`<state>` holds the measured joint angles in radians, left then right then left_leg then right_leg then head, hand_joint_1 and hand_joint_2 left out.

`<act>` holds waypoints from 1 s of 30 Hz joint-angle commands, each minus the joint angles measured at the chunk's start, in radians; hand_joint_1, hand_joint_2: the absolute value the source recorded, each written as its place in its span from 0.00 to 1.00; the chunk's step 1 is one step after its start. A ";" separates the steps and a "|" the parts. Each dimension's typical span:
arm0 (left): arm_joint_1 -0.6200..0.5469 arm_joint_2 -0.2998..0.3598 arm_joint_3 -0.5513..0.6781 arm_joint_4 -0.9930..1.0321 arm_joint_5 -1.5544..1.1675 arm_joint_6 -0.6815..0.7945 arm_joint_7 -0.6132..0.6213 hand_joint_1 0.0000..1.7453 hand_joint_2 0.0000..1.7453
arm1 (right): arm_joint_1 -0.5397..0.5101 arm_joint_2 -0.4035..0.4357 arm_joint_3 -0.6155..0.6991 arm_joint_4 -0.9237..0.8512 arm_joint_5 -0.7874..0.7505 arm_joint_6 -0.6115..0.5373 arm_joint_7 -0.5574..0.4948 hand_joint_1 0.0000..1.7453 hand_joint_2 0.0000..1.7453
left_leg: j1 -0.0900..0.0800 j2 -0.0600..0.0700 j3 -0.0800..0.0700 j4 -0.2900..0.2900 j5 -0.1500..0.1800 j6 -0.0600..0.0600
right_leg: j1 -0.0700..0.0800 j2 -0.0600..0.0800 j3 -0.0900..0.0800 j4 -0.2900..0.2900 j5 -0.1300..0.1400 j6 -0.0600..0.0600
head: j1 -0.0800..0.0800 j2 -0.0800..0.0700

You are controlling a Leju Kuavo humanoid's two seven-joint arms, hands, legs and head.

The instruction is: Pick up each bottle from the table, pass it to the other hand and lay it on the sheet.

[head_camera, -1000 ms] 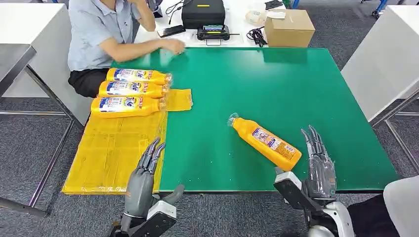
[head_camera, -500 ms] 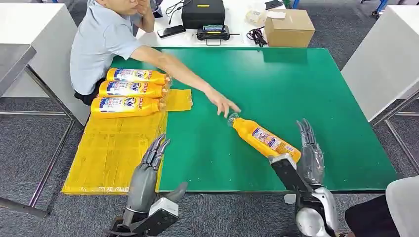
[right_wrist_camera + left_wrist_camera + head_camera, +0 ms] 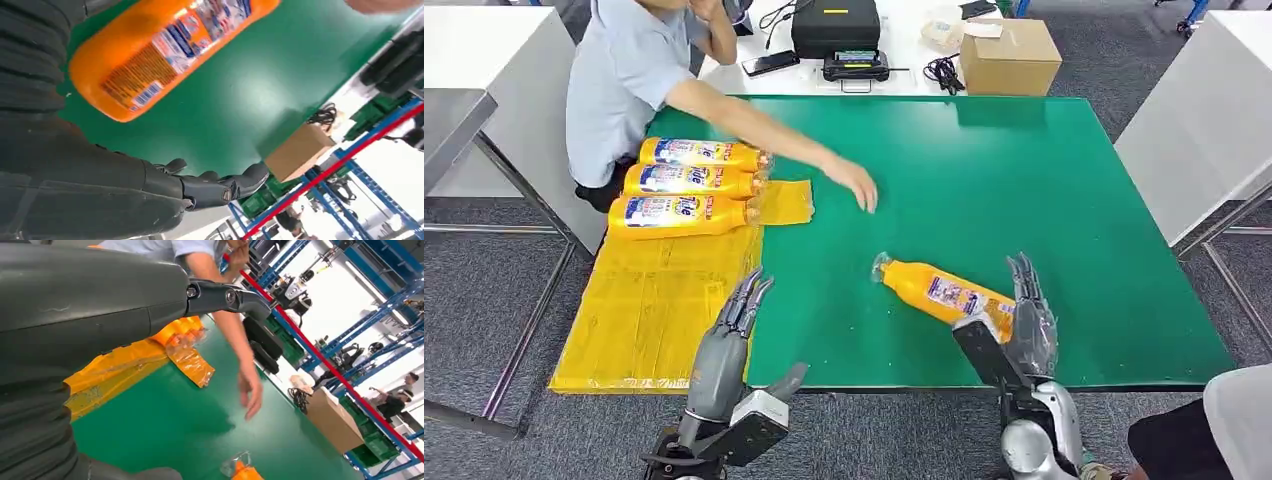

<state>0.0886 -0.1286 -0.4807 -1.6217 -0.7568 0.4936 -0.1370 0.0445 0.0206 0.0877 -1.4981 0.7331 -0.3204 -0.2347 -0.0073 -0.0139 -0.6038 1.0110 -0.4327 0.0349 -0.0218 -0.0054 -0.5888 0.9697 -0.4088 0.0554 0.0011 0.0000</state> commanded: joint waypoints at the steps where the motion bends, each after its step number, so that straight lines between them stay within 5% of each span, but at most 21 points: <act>1: -0.031 0.008 -0.011 0.049 0.003 0.000 0.005 0.00 1.00 | -0.030 -0.030 0.046 0.115 0.041 0.044 0.070 0.00 1.00 | 0.002 0.002 0.005 -0.001 -0.001 -0.002 | 0.002 0.001 0.005 -0.002 0.000 -0.003 | 0.000 0.000; 8: -0.047 0.004 -0.020 0.074 0.015 -0.012 -0.002 0.00 1.00 | -0.073 -0.033 0.048 0.202 0.013 0.088 0.090 0.00 1.00 | 0.002 0.002 0.005 -0.001 -0.001 -0.002 | 0.002 0.002 0.005 -0.002 0.000 -0.003 | 0.000 0.000; 16: -0.084 0.002 -0.040 0.107 0.029 -0.020 -0.005 0.00 1.00 | -0.175 -0.008 0.010 0.334 0.102 -0.044 0.119 0.00 1.00 | 0.002 0.003 0.004 -0.001 -0.001 -0.002 | 0.002 0.002 0.004 -0.002 0.000 -0.003 | 0.000 0.000; 30: -0.110 0.003 -0.049 0.133 0.043 -0.032 -0.004 0.00 1.00 | -0.209 -0.022 -0.004 0.383 0.120 -0.023 0.160 0.00 1.00 | 0.001 0.002 0.005 0.000 -0.001 -0.002 | 0.002 0.001 0.004 -0.001 -0.001 -0.003 | 0.000 0.000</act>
<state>0.0179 -0.1305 -0.5142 -1.5583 -0.7195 0.4677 -0.1438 -0.1087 0.0046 0.1030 -1.2246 0.8534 -0.3529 -0.0816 -0.0074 -0.0139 -0.6037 1.0110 -0.4323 0.0351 -0.0218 -0.0054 -0.5888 0.9699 -0.4086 0.0555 0.0011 0.0000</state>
